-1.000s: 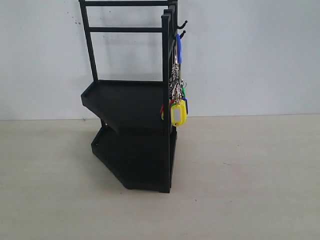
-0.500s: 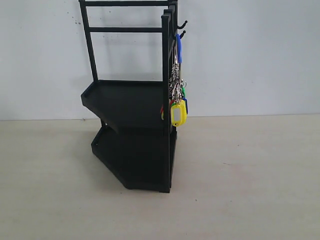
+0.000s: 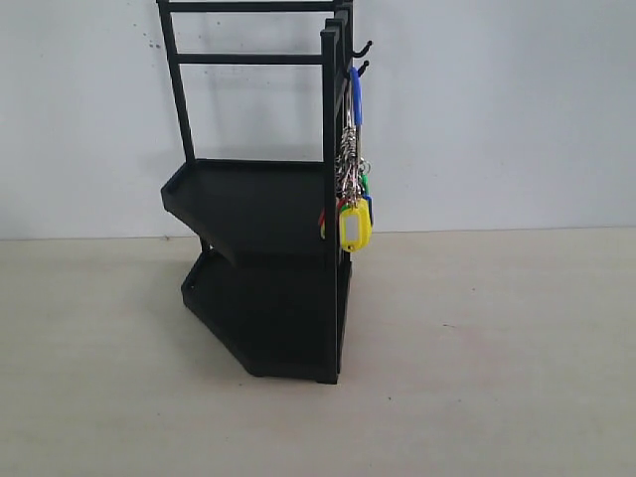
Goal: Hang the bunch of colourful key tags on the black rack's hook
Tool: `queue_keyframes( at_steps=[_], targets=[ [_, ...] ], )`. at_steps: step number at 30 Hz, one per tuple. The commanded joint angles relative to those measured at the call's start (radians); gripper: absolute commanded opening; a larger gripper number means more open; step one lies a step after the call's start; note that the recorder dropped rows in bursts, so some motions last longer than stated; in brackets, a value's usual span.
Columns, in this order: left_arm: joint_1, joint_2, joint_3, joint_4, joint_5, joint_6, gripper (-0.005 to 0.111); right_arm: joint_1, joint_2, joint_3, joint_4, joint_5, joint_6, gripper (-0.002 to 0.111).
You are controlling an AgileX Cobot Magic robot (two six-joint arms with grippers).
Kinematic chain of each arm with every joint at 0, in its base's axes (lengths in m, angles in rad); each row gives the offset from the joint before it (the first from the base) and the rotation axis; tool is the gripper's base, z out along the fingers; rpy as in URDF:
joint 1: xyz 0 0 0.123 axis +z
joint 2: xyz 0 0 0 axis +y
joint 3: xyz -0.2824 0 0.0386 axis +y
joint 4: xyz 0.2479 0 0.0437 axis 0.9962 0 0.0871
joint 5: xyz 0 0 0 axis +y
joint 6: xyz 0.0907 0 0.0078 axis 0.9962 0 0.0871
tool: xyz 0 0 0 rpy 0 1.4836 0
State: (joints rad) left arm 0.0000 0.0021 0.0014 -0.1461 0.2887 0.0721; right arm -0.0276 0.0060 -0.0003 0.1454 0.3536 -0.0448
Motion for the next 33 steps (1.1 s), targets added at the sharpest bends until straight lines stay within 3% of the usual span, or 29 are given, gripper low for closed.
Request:
queue_keyframes(
  at_steps=[1, 33],
  targets=[
    [-0.001, -0.002, -0.001, 0.005, -0.004, 0.003, 0.004, -0.004, -0.006, 0.0, 0.002, -0.001, 0.002, 0.0],
    [-0.001, -0.002, -0.001, 0.005, -0.004, 0.003, 0.004, -0.002, -0.006, 0.0, 0.002, -0.022, 0.05, 0.0]
  ],
)
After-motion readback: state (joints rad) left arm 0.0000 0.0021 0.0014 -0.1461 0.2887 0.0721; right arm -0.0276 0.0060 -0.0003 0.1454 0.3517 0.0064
